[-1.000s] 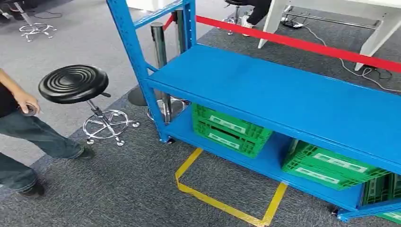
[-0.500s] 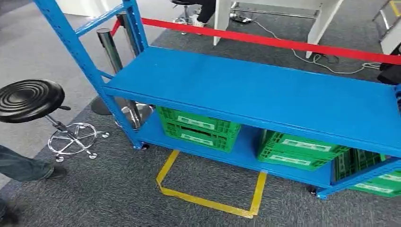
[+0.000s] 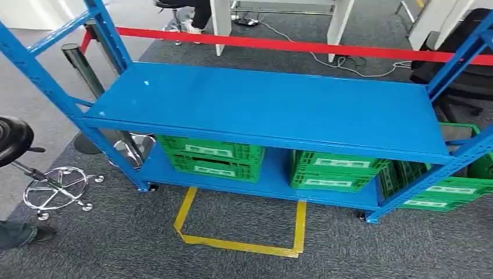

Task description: Take the parts from the cabinet and place them on the table.

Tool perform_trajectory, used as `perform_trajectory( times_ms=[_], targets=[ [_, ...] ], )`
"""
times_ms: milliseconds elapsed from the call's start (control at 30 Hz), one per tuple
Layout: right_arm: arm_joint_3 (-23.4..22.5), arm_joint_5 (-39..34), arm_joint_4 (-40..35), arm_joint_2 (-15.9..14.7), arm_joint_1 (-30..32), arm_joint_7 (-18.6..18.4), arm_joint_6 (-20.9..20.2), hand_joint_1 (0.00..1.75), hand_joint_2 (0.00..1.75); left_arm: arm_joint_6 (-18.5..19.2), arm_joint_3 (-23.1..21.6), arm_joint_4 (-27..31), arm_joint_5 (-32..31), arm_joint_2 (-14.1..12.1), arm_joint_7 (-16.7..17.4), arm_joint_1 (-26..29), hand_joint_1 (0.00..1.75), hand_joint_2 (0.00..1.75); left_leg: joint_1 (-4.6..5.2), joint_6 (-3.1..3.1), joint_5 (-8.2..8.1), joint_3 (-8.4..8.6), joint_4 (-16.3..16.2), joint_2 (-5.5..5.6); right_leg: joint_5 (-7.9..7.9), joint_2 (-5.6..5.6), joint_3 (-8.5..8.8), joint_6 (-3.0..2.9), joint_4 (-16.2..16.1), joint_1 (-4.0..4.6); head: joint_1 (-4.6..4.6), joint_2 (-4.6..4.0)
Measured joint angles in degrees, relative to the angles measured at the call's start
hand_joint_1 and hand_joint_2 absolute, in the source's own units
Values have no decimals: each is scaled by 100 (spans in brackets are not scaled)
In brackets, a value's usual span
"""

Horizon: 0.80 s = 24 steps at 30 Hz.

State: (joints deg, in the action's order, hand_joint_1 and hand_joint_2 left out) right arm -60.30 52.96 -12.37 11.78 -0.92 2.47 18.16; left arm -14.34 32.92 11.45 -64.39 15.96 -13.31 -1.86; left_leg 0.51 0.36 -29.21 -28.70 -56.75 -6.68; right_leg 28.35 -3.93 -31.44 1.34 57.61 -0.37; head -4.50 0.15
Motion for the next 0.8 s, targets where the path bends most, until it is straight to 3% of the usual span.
perform_trajectory(
  times_ms=[33, 67, 100, 133, 200, 233, 267, 300, 367, 400, 433, 467, 500, 600, 633, 667, 700, 733, 767, 800],
  targets=[
    [0, 0, 0, 0, 15, 0, 0, 0, 0, -7, 2, 0, 11, 0, 0, -4, 0, 0, -7, -18, 1, 19, 3, -54, 3, 68, -46, -22, 3, 9, -9, 0],
    [0, 0, 0, 0, 15, -2, 0, 0, 0, -17, 2, 0, 13, 2, 0, -16, 0, 0, -17, -58, -46, 39, -2, -103, -11, 144, 28, -64, -22, -18, -11, 0],
    [-2, -2, 0, 0, 20, -2, 2, 0, 0, -24, 4, 0, 11, 0, 0, -12, 0, 0, -44, -110, -136, 32, -85, 142, -28, 198, 18, -97, -35, -34, 4, 0],
    [-2, 0, -2, 0, 8, -7, 9, 0, 0, -24, 4, 0, 11, 4, 0, -14, 0, 0, -61, -130, -343, -96, -376, 398, -43, 261, 8, -126, -34, -38, 50, 0],
    [-2, 0, -4, 0, -11, -7, 4, 0, 0, -26, 4, 0, 24, -4, -2, -13, 0, 0, -70, -150, -820, -579, -1396, 599, -62, 421, -25, -173, -28, -29, 50, 0],
    [-2, 0, -4, 0, -6, -7, 4, 0, 0, -22, 7, 0, 31, -2, -15, -21, 0, 0, -70, -151, -910, -747, -1737, 624, -63, 495, -31, -174, -28, -26, 55, 0],
    [-2, 0, -4, 0, 5, -7, 4, 0, 0, -20, 9, 0, 33, -2, -22, -32, 0, 0, -70, -147, -883, -806, -1853, 633, -63, 561, -28, -174, -27, -23, 48, 0],
    [-2, 0, -4, 0, 13, -7, 4, 0, 0, -20, 9, 0, 33, -2, -22, -37, 0, 0, -70, -131, -697, -745, -1707, 640, -64, 653, -21, -174, -23, -21, 50, 0],
    [-2, 4, -4, 0, 9, -4, -4, 0, 0, -20, 9, 0, 30, -2, -13, -35, 0, 0, -71, -75, -118, -360, -803, 708, -68, 847, -16, -167, -5, -19, 52, 0],
    [-2, 9, -4, 0, 8, 0, -9, 0, 0, -20, 9, 0, 28, -2, -13, -35, 0, 0, -71, -55, 26, -241, -519, 780, -71, 891, -15, -161, 0, -20, 55, 0],
    [-2, 15, -4, 0, 3, 11, -11, 0, 0, -20, 9, 0, 31, -2, -9, -34, 0, 0, -69, -40, 108, -172, -344, 825, -71, 891, -16, -161, 2, -20, 53, 0],
    [-2, 31, -4, 4, 7, 33, -15, 0, 0, -24, 11, 0, 31, -11, 0, -32, 0, 0, -69, -1, 16, -99, -197, 940, -80, 908, -40, -145, -1, -27, 48, 0],
    [-2, 54, -4, 4, 3, 83, -24, 0, 0, -24, 13, 0, 35, -7, 0, -29, 0, 0, -65, 8, 38, -99, -36, 952, -85, 989, -91, -116, 47, -7, 63, 0],
    [0, 125, -4, 4, 36, 151, -31, 0, 0, -28, 20, 0, 46, -2, 0, -28, 0, 0, -31, 84, 57, -151, -73, 933, -141, 1007, -151, -3, -5, -51, 55, 0],
    [0, 140, -7, 2, 41, 166, -31, 0, 0, -28, 20, 0, 46, 13, 0, -26, 0, 0, -102, 125, 123, -118, 41, 879, -112, 967, -190, 25, 12, -41, 63, 0],
    [0, 155, -7, 2, 45, 170, -28, 0, 0, -28, 20, 0, 44, 9, 0, -21, 0, 0, -93, 144, 137, -95, 66, 845, 1, 698, -242, 50, 143, -11, 22, 0],
    [0, 166, -7, 2, 38, 175, -31, 0, 0, -28, 20, 0, 44, 9, 0, -16, 0, 0, -89, 158, 145, -101, 71, 809, 201, 565, -389, 59, 446, -17, -22, 0],
    [2, 203, -7, 2, 21, 195, -37, 0, 0, -35, 26, 0, 48, 4, 0, -1, 0, 0, -85, 162, 146, -111, 67, 752, 463, 480, -627, 74, 963, -29, -28, 0],
    [4, 227, -7, 2, 17, 227, -50, 0, 0, -53, 31, 0, 46, 2, 0, 3, 0, 0, -76, 162, 146, -117, 65, 698, 632, 449, -813, 91, 1374, -34, -22, 0],
    [7, 256, -7, 2, 21, 243, -50, 0, 0, -78, 33, 0, 46, 2, 0, 7, 0, 0, -75, 162, 145, -121, 59, 652, 699, 435, -936, 109, 1656, -36, -26, 0]
  ],
)
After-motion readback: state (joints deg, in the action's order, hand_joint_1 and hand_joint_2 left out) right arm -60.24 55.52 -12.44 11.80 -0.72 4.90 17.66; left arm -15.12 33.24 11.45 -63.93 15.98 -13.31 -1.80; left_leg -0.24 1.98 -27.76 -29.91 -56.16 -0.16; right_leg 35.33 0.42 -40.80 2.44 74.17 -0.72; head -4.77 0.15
